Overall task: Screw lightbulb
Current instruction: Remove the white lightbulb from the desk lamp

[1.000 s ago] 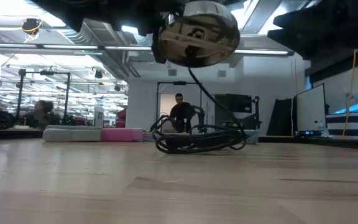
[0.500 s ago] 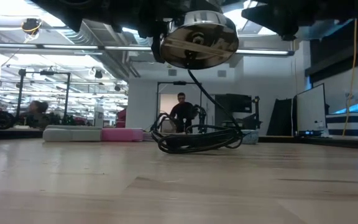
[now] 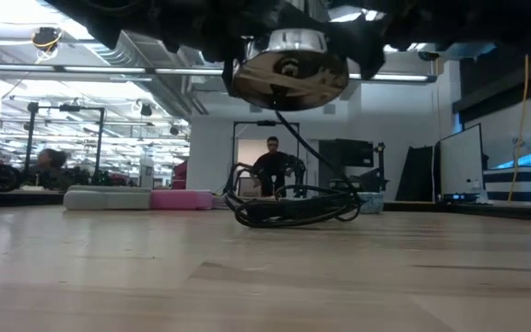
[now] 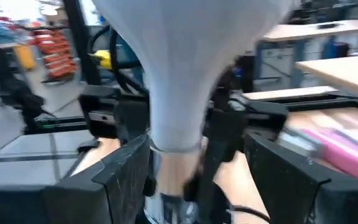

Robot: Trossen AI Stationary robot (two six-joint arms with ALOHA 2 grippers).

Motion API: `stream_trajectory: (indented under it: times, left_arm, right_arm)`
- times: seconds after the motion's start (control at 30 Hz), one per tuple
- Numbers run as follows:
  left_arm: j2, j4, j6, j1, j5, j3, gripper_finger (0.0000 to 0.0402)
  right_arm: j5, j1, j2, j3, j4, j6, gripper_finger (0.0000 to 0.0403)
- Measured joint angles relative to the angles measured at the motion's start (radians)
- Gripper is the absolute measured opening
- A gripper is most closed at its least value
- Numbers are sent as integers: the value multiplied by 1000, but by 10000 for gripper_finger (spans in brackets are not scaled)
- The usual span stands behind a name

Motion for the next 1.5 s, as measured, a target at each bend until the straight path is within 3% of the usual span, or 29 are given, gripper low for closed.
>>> stream_trajectory:
  times: [0.17, 0.5, 0.77, 1.03, 1.3, 1.5]
  left_arm:
    - [1, -23, 0, 0, 0, 0, 180]
    - [1, -36, -7, -2, 3, -2, 180]
    - [24, -38, -8, -15, 1, -1, 180]
    - [46, -32, -23, -27, 0, -1, 180]
    - [46, -30, -18, -27, 0, -1, 180]
    - [45, -34, -18, -27, 0, -1, 180]
  right_arm:
    - [-152, -40, 90, 53, 127, 6, 269]
    - [-259, -73, 244, 177, 119, 51, 269]
    - [-366, -92, 252, 201, 145, 13, 269]
    - [-350, -103, 250, 202, 0, 10, 269]
    - [-342, -103, 250, 201, 9, 13, 269]
    - [-417, -104, 250, 201, 16, 13, 269]
